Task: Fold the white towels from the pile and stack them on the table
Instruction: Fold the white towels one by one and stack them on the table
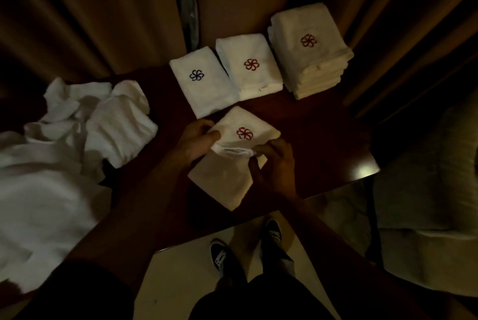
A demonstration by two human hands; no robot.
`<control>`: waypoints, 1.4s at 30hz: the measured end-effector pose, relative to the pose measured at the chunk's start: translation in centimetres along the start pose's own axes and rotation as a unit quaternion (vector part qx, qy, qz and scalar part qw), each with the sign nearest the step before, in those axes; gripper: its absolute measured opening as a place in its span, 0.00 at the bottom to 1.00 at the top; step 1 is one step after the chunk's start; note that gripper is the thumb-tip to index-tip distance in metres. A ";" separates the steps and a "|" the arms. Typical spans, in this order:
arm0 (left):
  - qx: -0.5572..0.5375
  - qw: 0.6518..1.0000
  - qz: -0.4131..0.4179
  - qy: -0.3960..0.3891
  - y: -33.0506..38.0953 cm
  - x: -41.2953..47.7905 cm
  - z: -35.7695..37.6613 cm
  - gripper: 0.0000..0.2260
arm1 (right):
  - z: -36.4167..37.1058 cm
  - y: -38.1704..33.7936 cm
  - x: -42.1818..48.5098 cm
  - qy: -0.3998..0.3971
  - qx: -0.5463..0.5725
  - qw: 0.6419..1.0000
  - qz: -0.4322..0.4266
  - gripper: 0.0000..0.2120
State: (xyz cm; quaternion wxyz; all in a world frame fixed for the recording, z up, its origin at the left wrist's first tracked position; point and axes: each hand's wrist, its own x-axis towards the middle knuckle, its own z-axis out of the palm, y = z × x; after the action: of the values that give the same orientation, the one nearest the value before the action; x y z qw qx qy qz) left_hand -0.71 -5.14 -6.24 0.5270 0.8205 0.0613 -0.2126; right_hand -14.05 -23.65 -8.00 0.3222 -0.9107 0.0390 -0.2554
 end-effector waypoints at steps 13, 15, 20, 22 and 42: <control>0.133 0.987 -0.057 -0.064 -5.6 -4.4 -3.1 0.06 | 1.1 -1.8 -4.9 -0.242 -0.030 0.969 -0.035 0.11; 0.146 0.987 -0.055 -0.048 -6.3 -4.6 -3.0 0.06 | 1.6 -1.8 -5.5 -0.276 -0.018 0.961 -0.026 0.11; 0.166 0.983 -0.061 -0.036 -8.4 -5.0 -2.6 0.11 | 2.3 -1.9 -6.5 -0.304 0.031 0.952 -0.017 0.09; 0.158 0.985 -0.068 -0.027 -9.3 -5.1 -2.4 0.13 | 2.7 -1.9 -6.8 -0.301 0.046 0.952 -0.018 0.08; 0.463 0.867 0.085 -0.162 -11.4 -5.0 -1.1 0.53 | 4.1 -2.5 -5.3 -0.410 -0.165 0.877 0.191 0.68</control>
State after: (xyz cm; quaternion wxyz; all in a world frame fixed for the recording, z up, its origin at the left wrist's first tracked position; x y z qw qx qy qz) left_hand -8.61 1.45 -13.39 0.1050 0.9265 -0.2001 -0.3007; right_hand -16.83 -18.13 -11.56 0.1965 -0.9488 0.1179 0.2173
